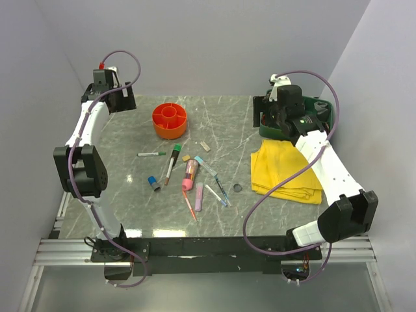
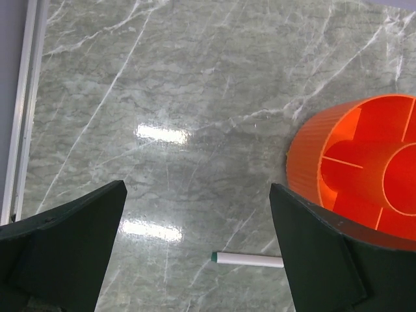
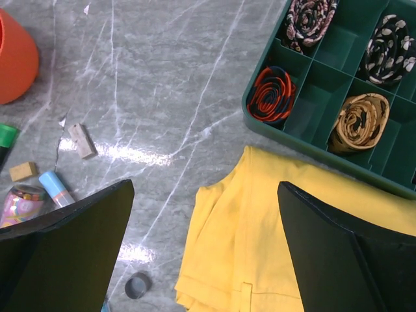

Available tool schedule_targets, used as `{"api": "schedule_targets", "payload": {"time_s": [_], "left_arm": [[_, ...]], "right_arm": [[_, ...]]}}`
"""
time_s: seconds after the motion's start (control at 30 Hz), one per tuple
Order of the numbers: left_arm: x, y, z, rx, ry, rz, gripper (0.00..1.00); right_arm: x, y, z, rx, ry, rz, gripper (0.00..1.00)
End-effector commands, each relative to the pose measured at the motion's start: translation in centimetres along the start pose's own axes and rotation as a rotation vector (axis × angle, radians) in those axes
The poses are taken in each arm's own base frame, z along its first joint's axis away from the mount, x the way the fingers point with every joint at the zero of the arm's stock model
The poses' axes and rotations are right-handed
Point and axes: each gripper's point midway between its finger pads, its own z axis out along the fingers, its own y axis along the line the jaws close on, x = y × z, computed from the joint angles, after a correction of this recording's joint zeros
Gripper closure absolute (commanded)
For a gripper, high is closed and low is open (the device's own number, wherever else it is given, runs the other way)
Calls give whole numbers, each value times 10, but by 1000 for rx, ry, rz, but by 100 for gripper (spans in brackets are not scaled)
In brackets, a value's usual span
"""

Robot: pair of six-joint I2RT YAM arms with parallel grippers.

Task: Sort the stationery into containers
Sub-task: Move the storage box to the center of the board.

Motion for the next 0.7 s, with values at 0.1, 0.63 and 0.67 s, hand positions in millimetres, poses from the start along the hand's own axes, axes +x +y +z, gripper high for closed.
{"api": "schedule_targets", "payload": {"time_s": [0.1, 0.63, 0.67], "left_arm": [[-17, 13, 10, -91, -13, -3, 1], [-14, -38, 50, -6, 4, 113, 26], [-14, -42, 51, 4, 2, 118, 28]], "right_arm": [[-27, 11, -3, -51, -83, -12, 0], [-40, 35, 15, -171, -62, -52, 0], [-40, 35, 15, -172, -60, -52, 0]]}}
